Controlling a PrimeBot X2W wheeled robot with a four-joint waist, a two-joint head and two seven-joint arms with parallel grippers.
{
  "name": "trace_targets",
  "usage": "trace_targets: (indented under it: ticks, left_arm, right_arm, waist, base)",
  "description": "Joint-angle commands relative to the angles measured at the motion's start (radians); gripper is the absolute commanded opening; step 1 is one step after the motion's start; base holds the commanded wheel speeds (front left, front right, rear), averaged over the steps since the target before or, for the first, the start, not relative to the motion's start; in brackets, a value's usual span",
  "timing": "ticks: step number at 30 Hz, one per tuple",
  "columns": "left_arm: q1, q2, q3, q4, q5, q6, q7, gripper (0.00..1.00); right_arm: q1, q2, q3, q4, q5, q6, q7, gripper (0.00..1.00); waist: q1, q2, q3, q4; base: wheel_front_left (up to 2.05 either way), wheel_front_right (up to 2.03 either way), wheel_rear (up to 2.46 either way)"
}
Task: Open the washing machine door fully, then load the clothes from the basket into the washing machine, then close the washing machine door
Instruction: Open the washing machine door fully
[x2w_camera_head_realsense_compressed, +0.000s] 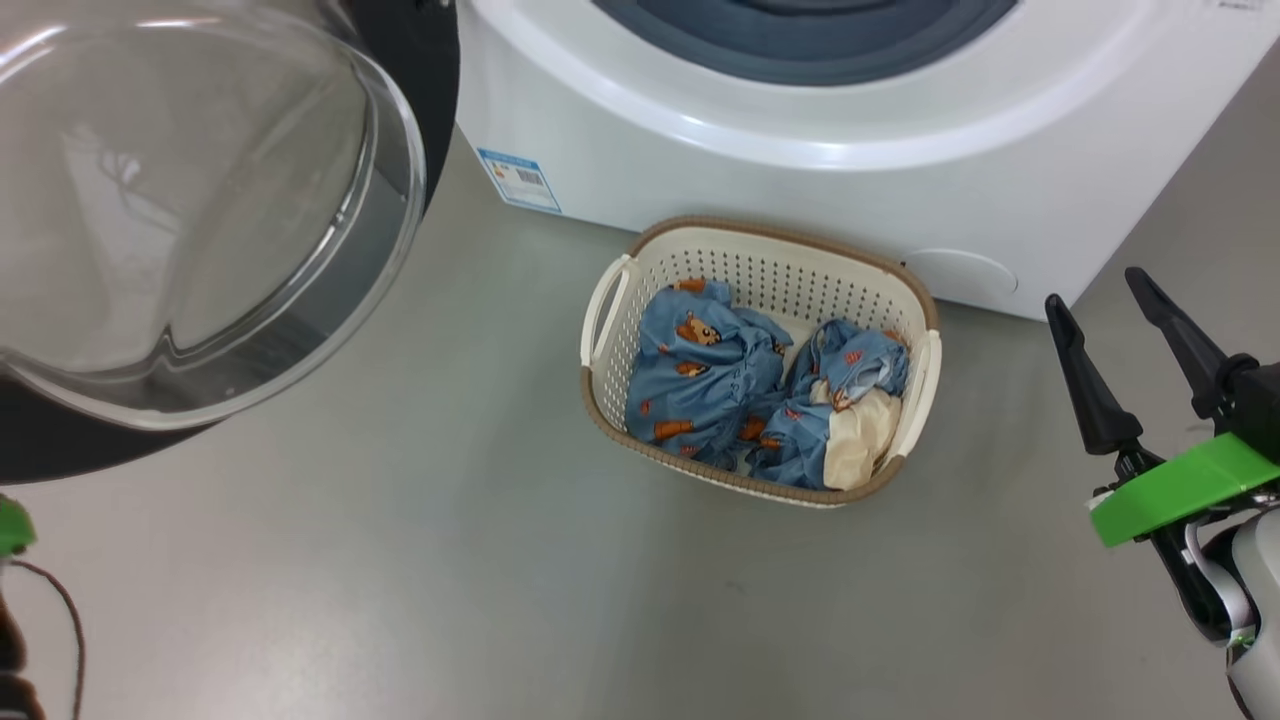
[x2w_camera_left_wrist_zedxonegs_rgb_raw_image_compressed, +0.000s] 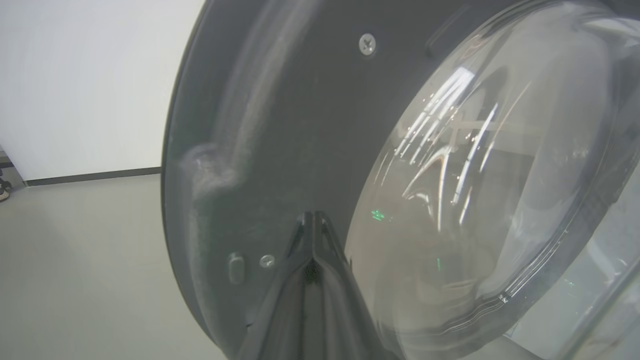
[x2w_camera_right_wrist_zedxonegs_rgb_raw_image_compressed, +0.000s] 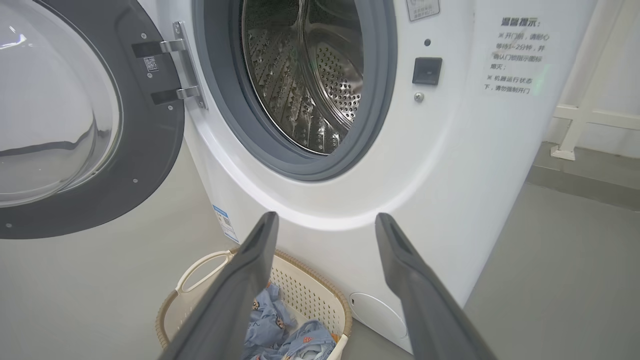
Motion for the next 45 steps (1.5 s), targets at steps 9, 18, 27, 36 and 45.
trace_targets:
  ticks: [9,18,27,36,45]
  left_arm:
    - [0.166,-0.057,0.015,-0.191,0.036,-0.042,-0.005,0.36]
    - [0.307,-0.135,-0.039,-0.32,0.038,-0.051,-0.005,1.0]
    - [0.394,-0.161,-0.133,-0.433,-0.007,-0.053,-0.005,1.0]
    - [0.453,-0.152,-0.257,-0.508,-0.064,-0.053,-0.005,1.0]
    - [0.47,-0.107,-0.342,-0.495,-0.109,-0.053,-0.005,1.0]
  right_arm:
    - [0.068,0.027,0.0,-0.013,0.004,0.004,-0.009,1.0]
    - [0.115,0.057,-0.013,-0.014,0.012,0.004,-0.009,1.0]
    - [0.148,0.077,-0.04,-0.02,0.009,0.004,-0.009,1.0]
    - [0.181,0.102,-0.066,-0.025,0.006,0.004,-0.009,1.0]
    - [0.191,0.114,-0.074,-0.031,0.002,0.004,-0.009,1.0]
  waist:
    - [-0.0001,0.0,-0.116,-0.002]
    - [-0.0001,0.0,-0.19,-0.043]
    - [-0.0001,0.0,-0.208,-0.106]
    - [-0.0001,0.0,-0.221,-0.186]
    - [-0.0001,0.0,-0.226,-0.28]
  base:
    - [0.0,0.0,0.0]
    - [0.0,0.0,0.0]
    - [0.0,0.0,0.0]
    - [0.0,0.0,0.0]
    - [0.0,0.0,0.0]
